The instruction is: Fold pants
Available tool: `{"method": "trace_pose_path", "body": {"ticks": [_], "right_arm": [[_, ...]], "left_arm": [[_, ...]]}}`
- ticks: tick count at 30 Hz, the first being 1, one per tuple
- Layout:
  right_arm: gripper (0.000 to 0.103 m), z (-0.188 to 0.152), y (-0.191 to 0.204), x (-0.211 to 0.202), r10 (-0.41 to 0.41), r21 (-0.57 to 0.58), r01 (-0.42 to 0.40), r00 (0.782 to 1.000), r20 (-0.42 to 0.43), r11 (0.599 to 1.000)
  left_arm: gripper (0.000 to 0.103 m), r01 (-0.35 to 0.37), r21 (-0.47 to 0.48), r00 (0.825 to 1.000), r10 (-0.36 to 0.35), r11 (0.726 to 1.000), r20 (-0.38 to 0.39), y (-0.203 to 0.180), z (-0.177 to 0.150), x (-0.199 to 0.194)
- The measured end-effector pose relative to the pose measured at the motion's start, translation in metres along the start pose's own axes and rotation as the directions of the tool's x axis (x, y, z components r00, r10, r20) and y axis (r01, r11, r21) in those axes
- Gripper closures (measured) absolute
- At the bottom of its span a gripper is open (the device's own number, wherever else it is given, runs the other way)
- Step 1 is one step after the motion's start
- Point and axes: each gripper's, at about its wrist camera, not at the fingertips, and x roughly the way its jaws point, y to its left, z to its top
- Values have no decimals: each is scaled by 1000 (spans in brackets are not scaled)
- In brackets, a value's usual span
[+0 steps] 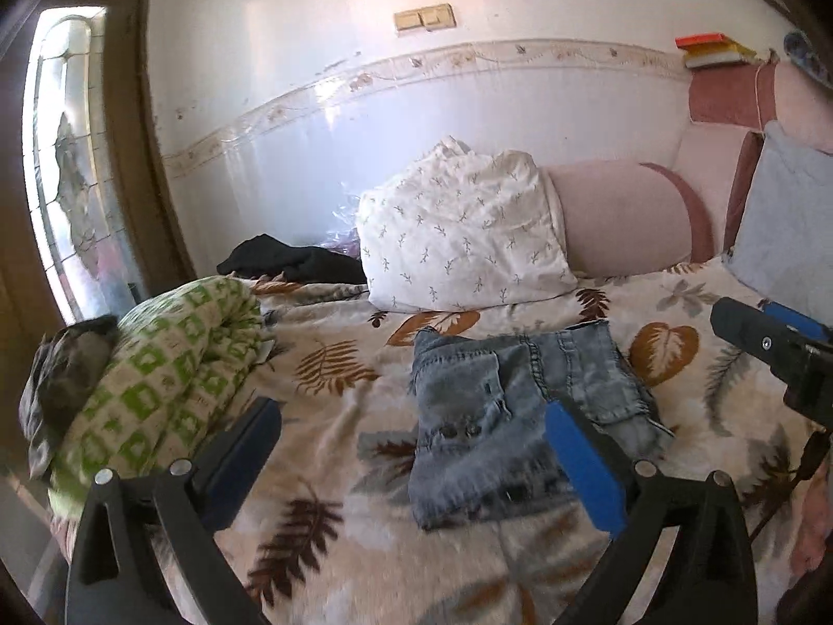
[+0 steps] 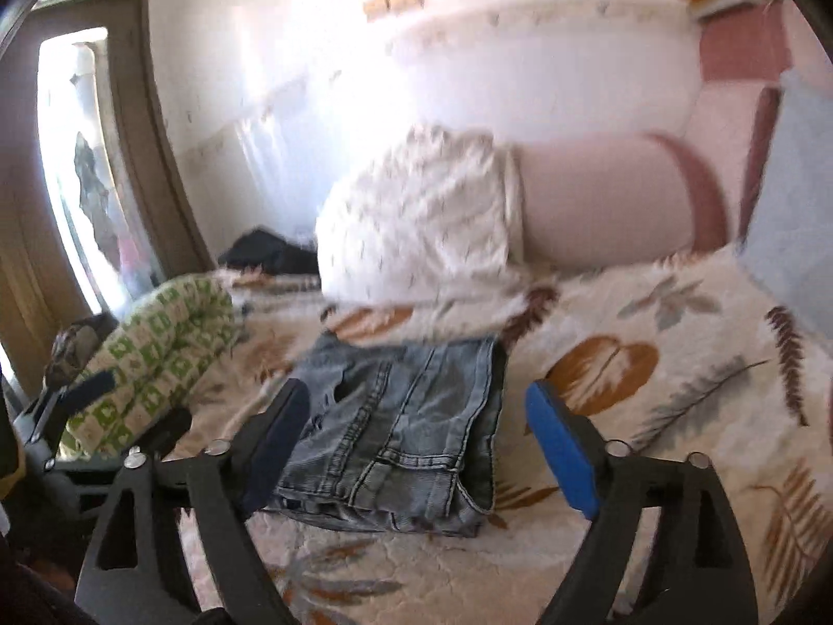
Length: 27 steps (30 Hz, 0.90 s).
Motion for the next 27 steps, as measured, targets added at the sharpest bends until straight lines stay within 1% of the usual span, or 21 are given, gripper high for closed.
{"method": "trace_pose_path", "body": {"ticks": [2,4,8,12,14,19,23,27], "right_arm": [[12,-6,2,-19,-16,12,15,998,55,1000],[12,-13,5,-35,-23,17,21,995,93,1000],[11,-21,17,-64,-25,-14,28,984,176,1000],[10,-28,28,-95,-33,-33,44,961,276,998],[7,-32,33,-110,-43,-28,55,948,314,998],[3,-38,50,-140,-58,-48,82,925,376,995],[1,-39,65,-162,-52,-70,89,905,423,994],[0,-36,77,-177,-41,-79,85,891,453,993]], "left_arm": [[0,11,-19,1000,-11,1000,-9,2,-2,-10],[0,17,-18,1000,-17,1000,-12,2,-4,-21],[0,-5,2,1000,5,1000,12,2,-5,-46],[0,0,-8,1000,0,1000,26,6,-1,-65],[0,-3,-15,999,3,1000,39,9,1,-76],[0,-9,-20,997,10,1000,72,14,7,-98],[0,-23,-23,995,25,999,99,21,13,-111],[0,-46,-38,990,50,998,129,29,21,-122]]}}
